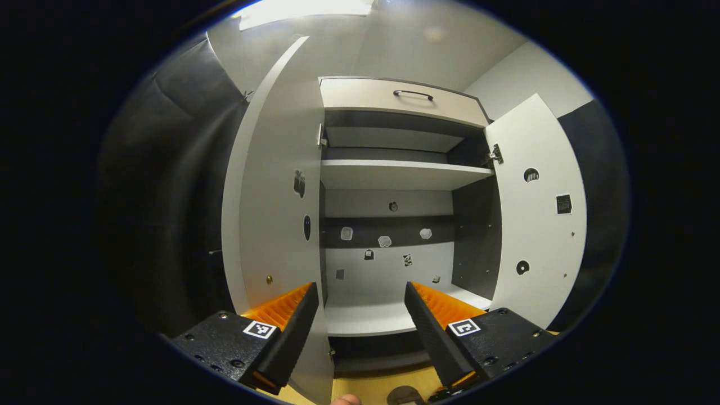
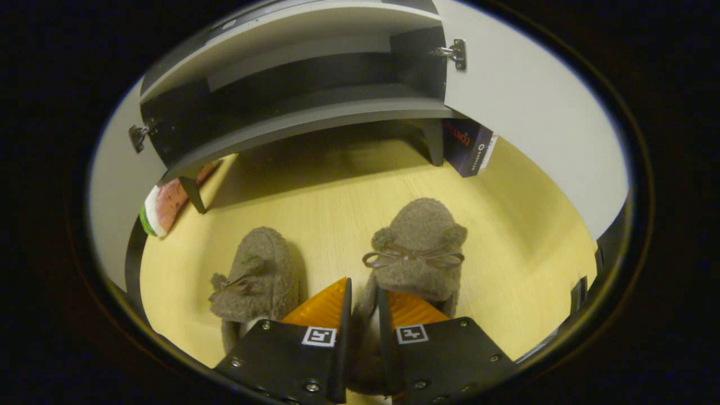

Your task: Grab one shoe with the right hand and put it into the shoe cabinet, grab the other shoe with the left hand and put it into the shoe cabinet; then close the right door with the right hand and the left door with the left hand.

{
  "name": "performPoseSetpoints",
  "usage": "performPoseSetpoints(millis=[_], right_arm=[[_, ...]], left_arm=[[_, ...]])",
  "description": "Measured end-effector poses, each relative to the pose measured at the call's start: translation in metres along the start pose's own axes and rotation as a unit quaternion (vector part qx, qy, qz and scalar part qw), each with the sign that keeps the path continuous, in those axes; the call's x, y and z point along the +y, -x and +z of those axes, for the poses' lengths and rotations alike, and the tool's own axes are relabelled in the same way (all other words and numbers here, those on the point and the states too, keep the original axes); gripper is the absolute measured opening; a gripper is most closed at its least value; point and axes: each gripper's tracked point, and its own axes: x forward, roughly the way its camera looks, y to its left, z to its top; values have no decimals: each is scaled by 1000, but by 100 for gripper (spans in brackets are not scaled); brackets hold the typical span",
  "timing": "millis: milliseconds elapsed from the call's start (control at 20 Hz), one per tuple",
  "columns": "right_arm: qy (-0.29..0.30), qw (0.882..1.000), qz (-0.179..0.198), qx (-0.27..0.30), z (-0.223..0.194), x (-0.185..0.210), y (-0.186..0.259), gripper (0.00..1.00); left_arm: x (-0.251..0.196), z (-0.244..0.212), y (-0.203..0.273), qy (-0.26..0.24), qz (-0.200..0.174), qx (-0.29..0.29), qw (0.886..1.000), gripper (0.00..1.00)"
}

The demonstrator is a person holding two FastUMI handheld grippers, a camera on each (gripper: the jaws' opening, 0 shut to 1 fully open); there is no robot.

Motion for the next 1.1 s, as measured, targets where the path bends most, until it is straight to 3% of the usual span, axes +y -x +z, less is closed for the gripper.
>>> performPoseSetpoints(millis=[200, 250, 300, 750, 1100], right_arm=[[-2, 1000, -20, -6, 3, -4, -10, 26], [5, 999, -34, -15, 2, -10, 32, 25], [3, 999, -34, -10, 3, -10, -8, 3], [-13, 999, -7, -44, 23, -20, 23, 0], [-48, 991, 22, -122, 89, -25, 84, 0]], left_arm=[[-1, -1, 0, -7, -2, 0, 1000, 95], [-1, 0, 0, -6, -4, 0, 1000, 95], [-1, -1, 1, -6, -6, 0, 1000, 95], [-3, 1, 3, -11, -14, -10, 1000, 95], [-6, 0, -4, -16, -15, -21, 1000, 95]])
